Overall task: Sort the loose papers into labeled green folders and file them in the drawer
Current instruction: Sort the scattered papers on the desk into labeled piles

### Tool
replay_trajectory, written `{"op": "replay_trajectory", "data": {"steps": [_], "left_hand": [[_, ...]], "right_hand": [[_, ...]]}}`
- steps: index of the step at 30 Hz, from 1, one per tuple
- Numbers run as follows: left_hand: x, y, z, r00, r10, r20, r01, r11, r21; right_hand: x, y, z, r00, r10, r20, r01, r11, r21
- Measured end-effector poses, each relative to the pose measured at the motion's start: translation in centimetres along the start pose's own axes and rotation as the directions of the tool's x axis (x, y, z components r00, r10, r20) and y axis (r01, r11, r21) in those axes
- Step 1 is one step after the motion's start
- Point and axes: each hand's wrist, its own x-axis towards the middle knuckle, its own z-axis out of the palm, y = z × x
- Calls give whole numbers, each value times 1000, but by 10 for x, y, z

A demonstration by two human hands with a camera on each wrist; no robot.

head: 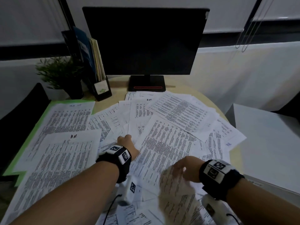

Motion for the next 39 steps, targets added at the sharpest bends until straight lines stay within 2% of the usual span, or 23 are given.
{"op": "replay_trajectory", "data": {"steps": [2, 4, 7, 10, 13, 15, 18, 20, 22, 23, 25, 28, 32, 34, 36, 39], "left_hand": [[-1, 3, 5, 999, -26, 30, 25, 999, 32], [-2, 5, 8, 998, -13, 68, 9, 998, 66], [-4, 7, 7, 985, 16, 173, -44, 986, 158], [-6, 9, 8, 952, 3, 307, -84, 964, 251], [-8, 1, 12, 906, -17, 424, -111, 955, 275], [-10, -6, 14, 895, -59, 442, -73, 958, 276], [-9, -15, 16, 944, -13, 331, -59, 977, 206], [-4, -16, 14, 977, 25, 212, -27, 1000, 5], [3, -16, 12, 993, 45, 113, -20, 976, -216], [7, -17, 11, 997, 29, 77, -7, 962, -274], [16, -24, 12, 999, -44, 15, 47, 944, -327], [30, -44, 15, 985, -167, -45, 138, 916, -376], [43, -63, 20, 976, -213, -42, 185, 917, -353], [46, -68, 21, 974, -215, -64, 180, 920, -349], [46, -72, 19, 972, -215, -92, 168, 915, -366], [46, -75, 15, 980, -181, -82, 142, 928, -344]], "right_hand": [[3, 12, -7, 989, 88, -117, -71, 988, 139], [6, 20, -11, 966, 188, -176, -155, 971, 183], [8, 18, -4, 962, 238, -134, -217, 964, 151], [10, 11, 2, 953, 267, -140, -246, 957, 154], [14, 7, 0, 905, 391, -167, -340, 901, 269], [18, 5, -2, 878, 449, -164, -381, 865, 328], [23, 2, -7, 880, 449, -157, -359, 842, 403], [27, 1, -8, 911, 393, -122, -322, 866, 384], [31, -2, -6, 950, 295, -99, -254, 919, 300], [34, -3, -5, 963, 250, -106, -217, 944, 250], [38, -7, -6, 973, 188, -134, -158, 966, 205], [44, -11, -17, 960, 182, -211, -135, 966, 220], [58, -18, -20, 956, 133, -260, -141, 990, -15], [63, -23, -14, 967, 148, -207, -175, 978, -118], [70, -25, -8, 955, 220, -199, -256, 950, -178], [70, -21, -10, 885, 404, -230, -422, 906, -31]]}}
